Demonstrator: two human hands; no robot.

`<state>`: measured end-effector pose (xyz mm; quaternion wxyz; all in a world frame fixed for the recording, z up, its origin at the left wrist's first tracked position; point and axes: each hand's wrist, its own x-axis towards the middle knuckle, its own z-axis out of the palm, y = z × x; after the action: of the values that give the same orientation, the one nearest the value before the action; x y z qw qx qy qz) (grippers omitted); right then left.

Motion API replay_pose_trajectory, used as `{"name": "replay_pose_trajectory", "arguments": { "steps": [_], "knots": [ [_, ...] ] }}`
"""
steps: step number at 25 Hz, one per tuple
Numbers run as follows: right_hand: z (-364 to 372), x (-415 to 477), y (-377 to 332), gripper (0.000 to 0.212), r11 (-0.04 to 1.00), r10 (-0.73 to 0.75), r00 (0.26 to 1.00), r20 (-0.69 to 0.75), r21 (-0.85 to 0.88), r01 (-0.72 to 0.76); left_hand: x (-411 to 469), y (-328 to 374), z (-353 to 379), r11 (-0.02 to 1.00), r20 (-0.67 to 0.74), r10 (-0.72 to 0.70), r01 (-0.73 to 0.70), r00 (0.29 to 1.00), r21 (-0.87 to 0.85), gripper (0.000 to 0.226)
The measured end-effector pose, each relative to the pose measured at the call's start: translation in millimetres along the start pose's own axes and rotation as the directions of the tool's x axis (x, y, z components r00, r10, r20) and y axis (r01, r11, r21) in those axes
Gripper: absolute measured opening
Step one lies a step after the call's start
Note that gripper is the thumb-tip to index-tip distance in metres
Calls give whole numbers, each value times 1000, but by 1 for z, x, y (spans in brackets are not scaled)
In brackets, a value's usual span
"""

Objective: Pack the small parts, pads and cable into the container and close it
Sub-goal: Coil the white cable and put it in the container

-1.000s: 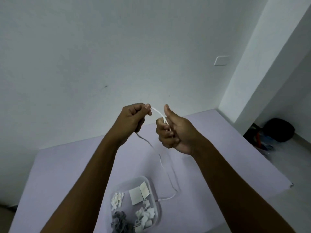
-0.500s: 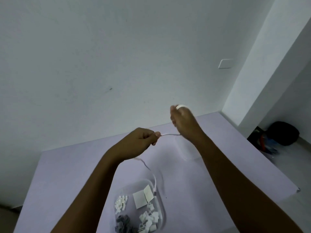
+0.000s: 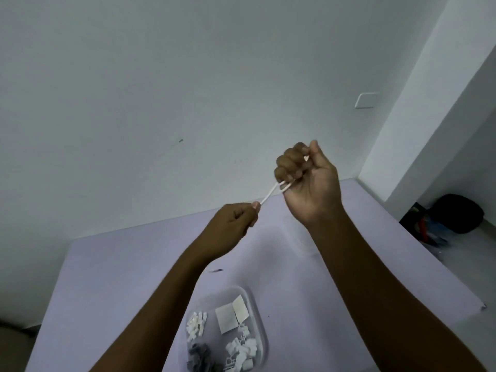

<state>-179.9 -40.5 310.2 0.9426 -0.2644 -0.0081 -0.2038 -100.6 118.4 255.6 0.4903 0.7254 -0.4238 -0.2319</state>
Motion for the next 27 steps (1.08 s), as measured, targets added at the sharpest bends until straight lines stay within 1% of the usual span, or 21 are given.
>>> {"name": "replay_pose_trajectory", "arguments": {
  "steps": [1, 2, 3, 4, 5, 6, 7, 8, 9, 10, 11, 12, 13, 15, 17, 18, 20, 22, 24, 25, 27],
  "knots": [
    [-5, 7, 1, 38, 980, -137, 985, -107, -160, 119, 0, 0, 0, 998, 19, 12, -13, 1000, 60, 48],
    [-14, 13, 5, 39, 899, -246, 956, -161, -405, 163, 0, 2, -3, 993, 23, 32, -34, 999, 111, 48],
    [-26, 16, 11, 39, 739, -316, 935, -158, -659, 139, 0, 4, -8, 987, 15, 56, -58, 998, 153, 47],
    [-38, 15, 19, 38, 524, -335, 934, -126, -849, 74, 0, 8, -13, 979, -3, 83, -81, 997, 186, 46],
    [-49, 12, 28, 39, 315, -304, 947, -98, -949, 3, 0, 12, -19, 973, -27, 110, -102, 994, 209, 44],
    [-59, 7, 36, 42, 157, -231, 968, -101, -985, -65, 0, 17, -25, 969, -57, 133, -118, 989, 216, 42],
    [-66, 1, 40, 47, 68, -116, 982, -148, -988, -140, 1, 21, -31, 969, -96, 150, -127, 984, 210, 40],
    [-68, -5, 42, 54, 66, 42, 974, -224, -972, -226, 2, 25, -37, 971, -145, 162, -131, 976, 199, 39],
    [-67, -11, 42, 61, 142, 231, 932, -280, -938, -317, 5, 25, -41, 975, -205, 166, -128, 965, 184, 38],
    [-63, -16, 41, 65, 257, 416, 870, -265, -883, -392, 9, 22, -44, 981, -267, 154, -115, 951, 157, 38],
    [-55, -20, 38, 66, 393, 548, 816, -185, -804, -446, 12, 17, -47, 989, -320, 124, -93, 939, 111, 39],
    [-46, -21, 34, 66, 525, 613, 786, -82, -701, -483, 16, 10, -48, 996, -347, 85, -67, 934, 64, 40],
    [-35, -21, 29, 63, 643, 618, 786, 16, -585, -494, 19, 2, -47, 998, -340, 55, -42, 939, 45, 41],
    [-16, -14, 21, 55, 842, 477, 872, 111, -341, -417, 19, -11, -35, 996, -223, 34, -16, 974, 82, 42],
    [-12, -2, 17, 49, 965, 232, 972, 46, -138, -224, 14, -18, -18, 986, -80, 55, -42, 995, 160, 41],
    [-14, 4, 18, 47, 987, 99, 995, -28, -121, -101, 12, -17, -11, 978, -28, 70, -64, 997, 199, 39],
    [-26, 12, 24, 43, 949, -130, 981, -147, -306, 80, 10, -13, -2, 959, 52, 73, -84, 996, 271, 37],
    [-41, 14, 33, 40, 766, -283, 945, -165, -632, 119, 9, -7, -5, 935, 114, 57, -93, 992, 344, 35],
    [-54, 12, 39, 39, 453, -347, 932, -103, -889, 71, 6, 0, -14, 913, 146, 47, -102, 988, 395, 31],
    [-59, 10, 40, 40, 285, -323, 944, -73, -958, 23, 5, 3, -20, 905, 149, 54, -111, 987, 411, 30],
    [-65, 3, 39, 45, -3, -101, 989, -106, -994, -107, 3, 6, -29, 889, 145, 77, -134, 986, 439, 28]
  ]
}}
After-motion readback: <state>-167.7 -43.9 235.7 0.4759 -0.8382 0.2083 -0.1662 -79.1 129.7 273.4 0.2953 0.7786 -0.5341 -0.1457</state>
